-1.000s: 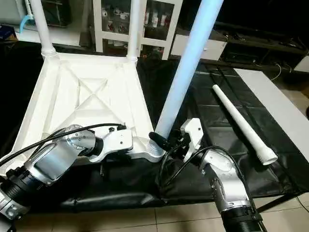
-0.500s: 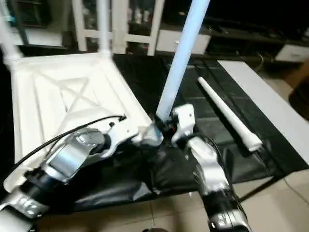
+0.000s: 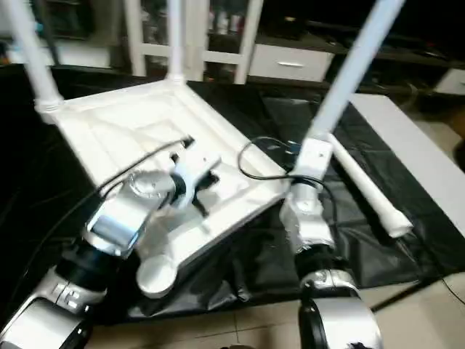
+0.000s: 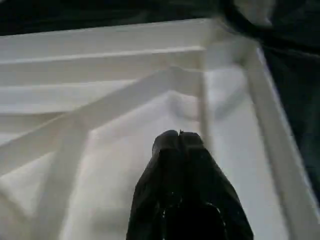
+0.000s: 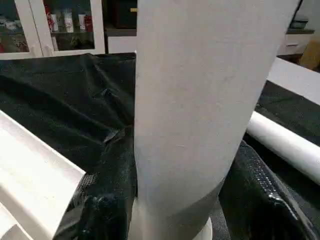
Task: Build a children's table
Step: Insert table leg to table base
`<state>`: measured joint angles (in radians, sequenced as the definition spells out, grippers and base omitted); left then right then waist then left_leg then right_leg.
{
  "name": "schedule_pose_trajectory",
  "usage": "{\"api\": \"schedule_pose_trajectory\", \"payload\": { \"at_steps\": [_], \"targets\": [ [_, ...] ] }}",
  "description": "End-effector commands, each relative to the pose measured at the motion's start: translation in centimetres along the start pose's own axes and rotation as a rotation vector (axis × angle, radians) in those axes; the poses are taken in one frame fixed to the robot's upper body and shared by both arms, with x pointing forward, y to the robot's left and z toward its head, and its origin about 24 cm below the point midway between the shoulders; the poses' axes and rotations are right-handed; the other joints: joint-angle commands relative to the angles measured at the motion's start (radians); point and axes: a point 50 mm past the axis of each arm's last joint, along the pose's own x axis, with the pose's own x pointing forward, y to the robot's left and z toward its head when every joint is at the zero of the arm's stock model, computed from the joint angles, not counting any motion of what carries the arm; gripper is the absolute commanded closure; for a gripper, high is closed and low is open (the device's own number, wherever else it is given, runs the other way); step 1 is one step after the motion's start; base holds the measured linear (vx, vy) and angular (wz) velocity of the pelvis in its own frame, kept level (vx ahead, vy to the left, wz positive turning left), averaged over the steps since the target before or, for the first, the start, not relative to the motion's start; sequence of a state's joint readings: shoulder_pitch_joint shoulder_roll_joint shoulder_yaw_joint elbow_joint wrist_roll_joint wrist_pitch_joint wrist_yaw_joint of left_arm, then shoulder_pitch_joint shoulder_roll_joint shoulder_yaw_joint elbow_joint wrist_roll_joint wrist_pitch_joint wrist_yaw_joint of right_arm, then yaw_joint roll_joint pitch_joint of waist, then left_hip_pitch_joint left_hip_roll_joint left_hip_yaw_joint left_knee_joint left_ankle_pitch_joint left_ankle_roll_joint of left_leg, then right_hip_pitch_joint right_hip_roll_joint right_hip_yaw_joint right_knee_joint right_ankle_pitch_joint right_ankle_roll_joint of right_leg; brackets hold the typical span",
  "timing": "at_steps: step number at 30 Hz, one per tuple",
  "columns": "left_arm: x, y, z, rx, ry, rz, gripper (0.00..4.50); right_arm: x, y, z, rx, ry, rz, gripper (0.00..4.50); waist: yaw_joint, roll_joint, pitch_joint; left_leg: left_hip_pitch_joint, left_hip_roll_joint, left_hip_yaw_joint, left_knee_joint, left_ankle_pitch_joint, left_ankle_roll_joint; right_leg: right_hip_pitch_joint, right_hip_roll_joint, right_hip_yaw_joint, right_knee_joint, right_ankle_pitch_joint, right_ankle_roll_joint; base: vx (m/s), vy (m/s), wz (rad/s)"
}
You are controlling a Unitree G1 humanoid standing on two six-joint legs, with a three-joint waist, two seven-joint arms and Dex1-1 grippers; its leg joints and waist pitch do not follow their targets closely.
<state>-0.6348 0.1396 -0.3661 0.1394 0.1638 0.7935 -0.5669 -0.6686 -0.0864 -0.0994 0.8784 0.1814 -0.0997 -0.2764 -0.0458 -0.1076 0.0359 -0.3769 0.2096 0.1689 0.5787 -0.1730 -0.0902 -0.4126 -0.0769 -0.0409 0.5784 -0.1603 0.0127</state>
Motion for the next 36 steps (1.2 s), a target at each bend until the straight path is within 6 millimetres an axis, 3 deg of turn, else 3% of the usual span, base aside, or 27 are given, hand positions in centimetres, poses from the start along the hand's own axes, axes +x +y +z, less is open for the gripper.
{"api": "schedule_pose_trajectory", "payload": {
  "at_steps": [1,6,10,12,19,25,28,33,36],
  "targets": [
    [-0.2,-0.3,0.0,0.045,-0.009,-0.024,4.50,-1.2,-0.7,-4.7,-0.065,0.200,-0.001,2.66,0.003,0.023,-0.056,0.007,0.006,0.004,-0.069,-0.353,-0.024,0.031,-0.030,0.019,-0.063,-0.255,-0.134,0.000,0.000,0.00],
    [-0.6,-0.4,-1.2,0.050,-0.011,-0.068,4.50,-1.1,-0.2,-4.5,-0.022,0.178,0.029,2.66,-0.004,0.036,-0.051,0.012,0.009,0.001,-0.072,-0.418,-0.035,0.021,-0.029,0.018,-0.072,-0.325,-0.132,0.000,0.000,0.00],
    [-1.5,-0.7,-1.9,-0.024,-0.001,-0.142,4.07,-1.1,0.1,-4.0,0.020,0.149,0.101,2.66,-0.004,0.038,-0.053,0.009,0.012,0.000,-0.074,-0.407,-0.041,0.026,-0.028,0.018,-0.063,-0.280,-0.145,0.000,0.000,0.00],
    [-1.8,-1.2,-2.0,-0.051,0.003,-0.179,3.80,-1.0,0.0,-4.0,0.047,0.153,0.117,2.66,-0.006,0.032,-0.054,0.009,0.012,0.002,-0.073,-0.386,-0.037,0.028,-0.027,0.019,-0.060,-0.244,-0.157,0.000,0.000,0.00],
    [-1.3,-2.7,-1.5,-0.085,-0.006,-0.251,3.20,-0.7,0.3,-3.4,0.104,0.163,0.200,2.66,-0.010,0.035,-0.054,0.007,0.011,0.004,-0.072,-0.370,-0.024,0.032,-0.029,0.019,-0.060,-0.247,-0.164,0.000,0.000,0.00],
    [-0.4,-1.0,-2.1,0.048,0.052,-0.098,2.69,-0.5,0.9,-2.5,0.124,0.146,0.286,2.66,-0.020,0.035,-0.056,0.003,0.007,0.000,-0.071,-0.372,-0.012,0.038,-0.028,0.016,-0.062,-0.260,-0.156,0.000,0.000,0.00],
    [-0.3,-0.2,-2.2,0.082,0.059,-0.038,2.37,-0.5,1.3,-2.0,0.148,0.128,0.345,2.66,-0.023,0.034,-0.059,-0.001,0.010,-0.002,-0.069,-0.338,-0.011,0.043,-0.032,0.016,-0.057,-0.236,-0.166,0.000,0.000,0.00],
    [-0.7,-0.6,-2.3,0.059,0.051,-0.105,2.32,-1.0,1.9,-0.3,0.233,0.042,0.519,2.66,-0.022,0.032,-0.060,-0.004,0.010,0.002,-0.067,-0.277,0.015,0.051,-0.033,0.016,-0.050,-0.174,-0.195,0.000,0.000,0.00],
    [-0.6,-1.0,-3.3,0.082,0.087,-0.155,2.32,-1.2,1.5,1.1,0.273,-0.001,0.600,2.66,-0.015,0.033,-0.060,0.005,0.014,0.007,-0.064,-0.243,0.039,0.047,-0.033,0.019,-0.046,-0.135,-0.224,0.000,0.000,0.00]
  ]
}}
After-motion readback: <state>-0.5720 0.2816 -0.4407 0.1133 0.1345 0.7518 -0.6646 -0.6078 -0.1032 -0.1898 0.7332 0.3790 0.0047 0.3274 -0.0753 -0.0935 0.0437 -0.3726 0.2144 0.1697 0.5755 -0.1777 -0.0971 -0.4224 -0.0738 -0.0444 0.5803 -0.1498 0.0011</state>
